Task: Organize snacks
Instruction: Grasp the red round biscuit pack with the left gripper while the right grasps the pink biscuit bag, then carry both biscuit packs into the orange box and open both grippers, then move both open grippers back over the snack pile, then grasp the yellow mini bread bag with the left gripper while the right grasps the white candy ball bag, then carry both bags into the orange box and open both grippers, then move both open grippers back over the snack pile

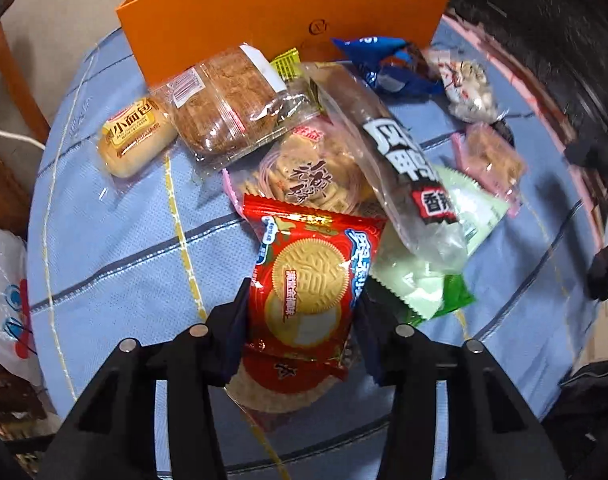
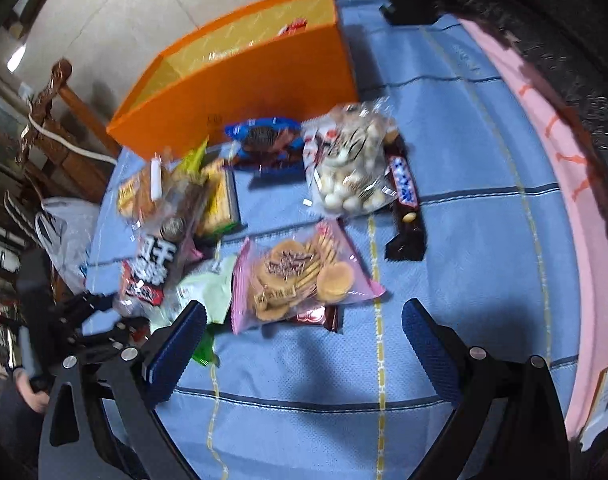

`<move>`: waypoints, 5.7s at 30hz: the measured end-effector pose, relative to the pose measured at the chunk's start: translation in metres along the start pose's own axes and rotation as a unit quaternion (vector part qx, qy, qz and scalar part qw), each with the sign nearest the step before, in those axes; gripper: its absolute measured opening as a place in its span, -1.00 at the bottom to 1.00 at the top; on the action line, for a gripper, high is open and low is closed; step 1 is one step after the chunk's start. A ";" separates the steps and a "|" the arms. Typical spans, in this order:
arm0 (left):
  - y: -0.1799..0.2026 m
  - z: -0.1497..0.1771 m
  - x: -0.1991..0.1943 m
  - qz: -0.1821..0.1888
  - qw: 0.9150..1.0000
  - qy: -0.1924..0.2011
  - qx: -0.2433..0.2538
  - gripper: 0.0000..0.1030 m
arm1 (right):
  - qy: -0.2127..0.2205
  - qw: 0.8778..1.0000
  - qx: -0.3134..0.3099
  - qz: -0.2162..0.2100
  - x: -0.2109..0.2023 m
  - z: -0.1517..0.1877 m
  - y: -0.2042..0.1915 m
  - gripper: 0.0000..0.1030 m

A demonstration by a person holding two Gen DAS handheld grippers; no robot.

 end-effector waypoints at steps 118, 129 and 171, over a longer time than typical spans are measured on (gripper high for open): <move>-0.115 -0.130 0.060 -0.041 0.999 -0.019 0.012 0.07 | -0.006 0.999 0.029 0.037 0.060 -0.083 0.035 0.77; -0.127 -0.106 0.032 -0.013 0.997 -0.001 -0.078 0.01 | 0.010 0.999 -0.038 0.037 0.060 -0.098 -0.007 -0.10; -0.084 -0.226 -0.065 -0.045 0.978 0.115 -0.168 0.90 | 0.130 0.991 -0.021 -0.005 -0.004 -0.205 0.008 0.73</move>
Point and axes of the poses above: each gripper's, at about its wrist camera, not at the fingertips, and x roughly the way its jaws point, y to its right, z to its underside, the point moved 1 cm from there along x, roughly the way its jaws point, and after that the axes turned 6 degrees about -x, right-handed, at the moved point
